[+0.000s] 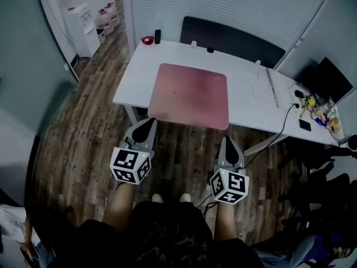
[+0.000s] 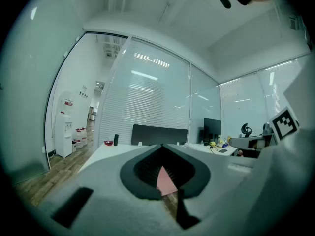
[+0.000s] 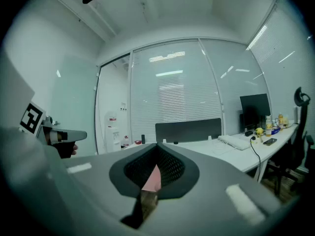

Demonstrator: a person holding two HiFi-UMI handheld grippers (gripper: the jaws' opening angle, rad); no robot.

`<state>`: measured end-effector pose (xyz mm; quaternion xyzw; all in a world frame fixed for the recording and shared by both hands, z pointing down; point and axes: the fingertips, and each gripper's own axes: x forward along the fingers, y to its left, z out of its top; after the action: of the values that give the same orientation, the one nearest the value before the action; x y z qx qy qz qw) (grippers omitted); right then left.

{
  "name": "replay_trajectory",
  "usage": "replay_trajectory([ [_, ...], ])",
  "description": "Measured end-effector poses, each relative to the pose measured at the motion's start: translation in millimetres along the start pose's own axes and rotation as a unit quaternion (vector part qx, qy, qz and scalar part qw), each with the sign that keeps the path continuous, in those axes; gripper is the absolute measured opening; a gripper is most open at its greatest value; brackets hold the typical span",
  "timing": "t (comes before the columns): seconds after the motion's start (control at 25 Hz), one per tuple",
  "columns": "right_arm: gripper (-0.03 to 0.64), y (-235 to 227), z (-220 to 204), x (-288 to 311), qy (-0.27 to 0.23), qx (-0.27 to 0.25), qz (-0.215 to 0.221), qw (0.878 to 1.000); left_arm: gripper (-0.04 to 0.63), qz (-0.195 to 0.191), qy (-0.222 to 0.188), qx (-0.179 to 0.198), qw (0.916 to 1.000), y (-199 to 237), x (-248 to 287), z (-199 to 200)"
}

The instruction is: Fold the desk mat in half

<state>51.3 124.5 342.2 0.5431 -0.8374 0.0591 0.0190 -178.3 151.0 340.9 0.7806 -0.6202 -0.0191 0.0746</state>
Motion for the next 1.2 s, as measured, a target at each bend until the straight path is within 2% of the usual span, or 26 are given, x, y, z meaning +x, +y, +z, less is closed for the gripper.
replay_trajectory([
  [0.76, 0.006, 21.2, -6.0, -4.8, 0.005, -0.020, 0.007, 1.000, -0.002, -0.009, 0.006, -0.008, 0.9999, 7.5, -11.8, -6.7],
  [1.2, 0.006, 8.7, -14.0, 0.8, 0.016, -0.029, -0.002, 0.999, -0.002, -0.017, 0.006, -0.012, 0.9998, 5.7, -0.6, -14.0],
])
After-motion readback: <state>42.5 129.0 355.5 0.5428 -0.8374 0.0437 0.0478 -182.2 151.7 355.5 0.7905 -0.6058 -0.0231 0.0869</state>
